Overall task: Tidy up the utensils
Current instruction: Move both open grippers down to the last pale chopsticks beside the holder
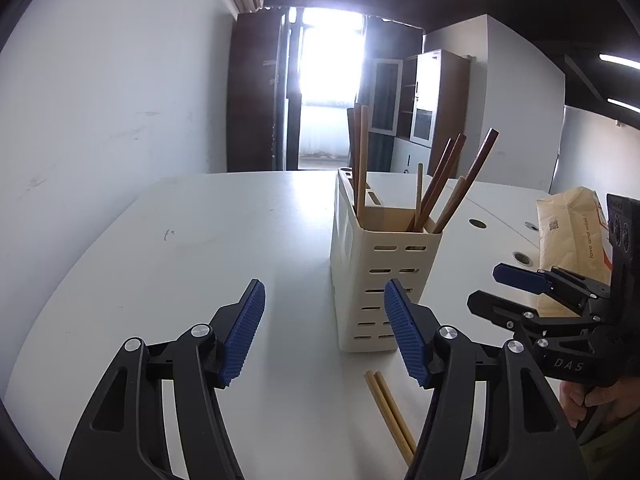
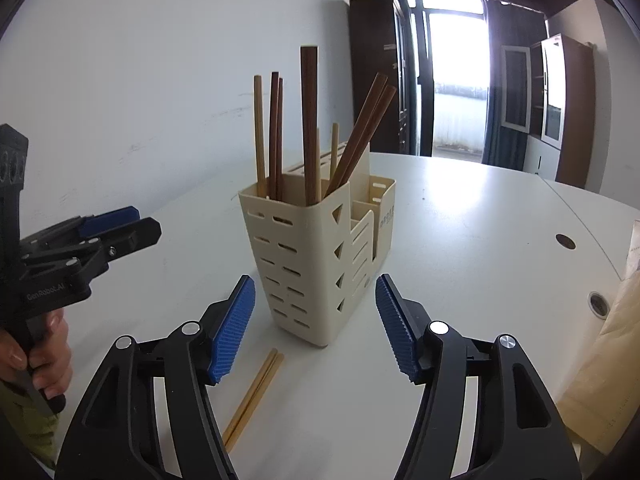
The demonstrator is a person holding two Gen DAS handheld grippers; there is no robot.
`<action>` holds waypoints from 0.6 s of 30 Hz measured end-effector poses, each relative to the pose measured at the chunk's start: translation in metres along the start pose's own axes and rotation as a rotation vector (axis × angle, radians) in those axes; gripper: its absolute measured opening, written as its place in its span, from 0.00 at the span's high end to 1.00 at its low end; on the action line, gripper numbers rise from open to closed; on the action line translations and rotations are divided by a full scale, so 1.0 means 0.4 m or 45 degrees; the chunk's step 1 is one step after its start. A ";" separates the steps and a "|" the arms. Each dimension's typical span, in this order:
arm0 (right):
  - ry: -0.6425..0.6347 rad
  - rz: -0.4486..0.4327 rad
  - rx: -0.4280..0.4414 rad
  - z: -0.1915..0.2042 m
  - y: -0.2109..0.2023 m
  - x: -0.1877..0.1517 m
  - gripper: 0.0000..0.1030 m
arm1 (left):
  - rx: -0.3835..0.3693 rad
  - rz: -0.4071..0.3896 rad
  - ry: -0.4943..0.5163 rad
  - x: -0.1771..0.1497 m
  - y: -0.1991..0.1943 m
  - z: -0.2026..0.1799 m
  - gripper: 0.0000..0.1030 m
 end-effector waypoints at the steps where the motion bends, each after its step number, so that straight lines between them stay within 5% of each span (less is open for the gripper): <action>1: 0.005 0.017 0.005 0.001 0.008 -0.008 0.38 | 0.000 -0.001 -0.001 -0.002 -0.001 0.004 0.38; 18: 0.030 0.315 -0.013 0.027 0.144 -0.109 0.38 | 0.050 0.082 -0.006 -0.078 0.008 0.060 0.36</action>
Point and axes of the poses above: each gripper's, at about its wrist camera, not at the fingertips, and y roughly the way its jaws point, z to its left, x to its top, the point moved 3 cm from there along y, roughly the way its jaws point, and after that the axes turned 12 degrees about x, right-handed, at the moved point
